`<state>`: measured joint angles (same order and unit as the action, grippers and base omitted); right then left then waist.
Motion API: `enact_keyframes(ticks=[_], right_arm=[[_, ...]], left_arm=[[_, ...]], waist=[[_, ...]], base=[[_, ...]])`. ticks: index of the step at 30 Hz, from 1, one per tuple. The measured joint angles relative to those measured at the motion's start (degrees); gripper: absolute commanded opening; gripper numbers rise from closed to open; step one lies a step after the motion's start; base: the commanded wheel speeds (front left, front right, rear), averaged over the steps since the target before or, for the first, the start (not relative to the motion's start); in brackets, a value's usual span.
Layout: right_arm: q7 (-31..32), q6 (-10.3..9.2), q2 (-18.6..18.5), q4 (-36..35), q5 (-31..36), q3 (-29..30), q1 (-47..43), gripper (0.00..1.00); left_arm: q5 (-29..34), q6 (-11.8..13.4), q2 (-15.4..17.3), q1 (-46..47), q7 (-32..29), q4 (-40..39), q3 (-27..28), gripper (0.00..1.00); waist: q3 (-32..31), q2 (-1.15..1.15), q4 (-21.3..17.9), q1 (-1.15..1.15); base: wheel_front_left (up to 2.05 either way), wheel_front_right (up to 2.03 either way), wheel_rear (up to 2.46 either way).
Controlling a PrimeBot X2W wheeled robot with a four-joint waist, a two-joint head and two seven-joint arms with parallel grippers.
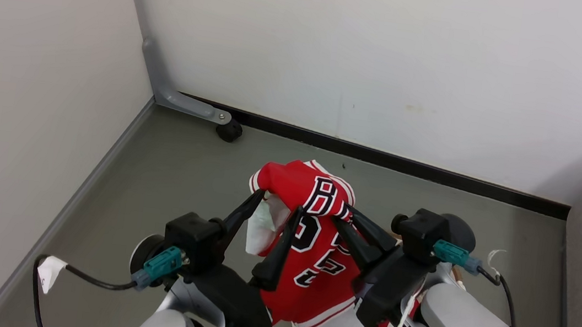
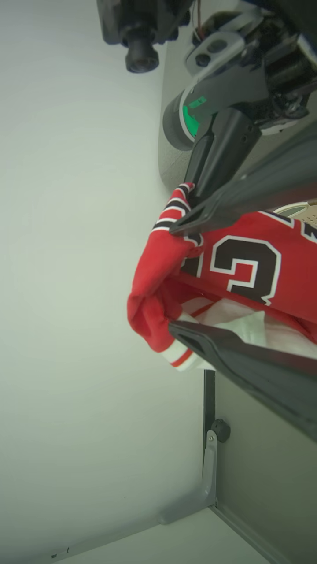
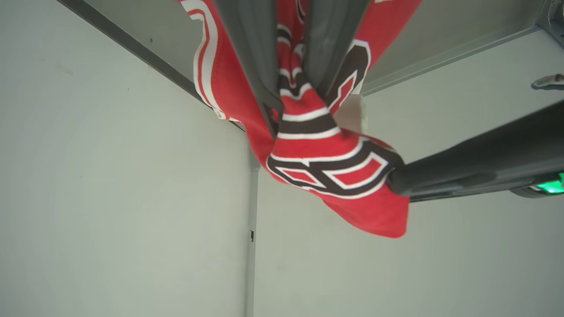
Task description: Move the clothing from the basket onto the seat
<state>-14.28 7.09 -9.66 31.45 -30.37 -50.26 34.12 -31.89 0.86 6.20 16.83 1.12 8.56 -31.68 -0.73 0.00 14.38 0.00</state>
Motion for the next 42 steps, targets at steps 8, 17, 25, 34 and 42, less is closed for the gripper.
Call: enact_keyframes(ticks=[8,17,25,34,42], right_arm=[[0.0,0.0,-2.14,-2.78,-0.45,2.01,-1.55,0.0],[0.0,0.0,-2.97,-4.57,-0.43,3.55,-4.44,0.0],[0.0,0.0,-4.27,-5.11,0.46,5.3,-6.58,0.0],[0.0,0.0,-6.12,-6.44,2.13,7.61,-6.87,0.0],[0.0,0.0,-7.49,-7.08,2.68,9.57,-8.41,0.0]], left_arm=[[0.56,-0.3,1.4,-2.49,1.07,-0.21,-0.56,1.0],[0.71,-0.42,2.92,-4.59,2.63,-0.44,-0.44,1.0],[0.8,-0.44,3.46,-5.62,3.6,-0.62,-0.44,1.0],[1.25,-0.88,3.94,-5.59,4.63,-0.82,-0.23,1.0],[1.31,-0.88,3.65,-5.56,5.35,-0.81,-0.33,1.0]], waist=[[0.0,0.0,-3.03,0.0],[-0.04,0.0,-7.94,0.0],[0.08,0.0,-13.48,0.0],[0.57,0.0,-21.25,0.0],[1.1,0.0,-27.37,0.0]], base=[[0.0,0.0,0.0],[0.0,0.0,0.0],[0.0,0.0,0.0],[0.0,0.0,0.0],[0.0,0.0,0.0]])
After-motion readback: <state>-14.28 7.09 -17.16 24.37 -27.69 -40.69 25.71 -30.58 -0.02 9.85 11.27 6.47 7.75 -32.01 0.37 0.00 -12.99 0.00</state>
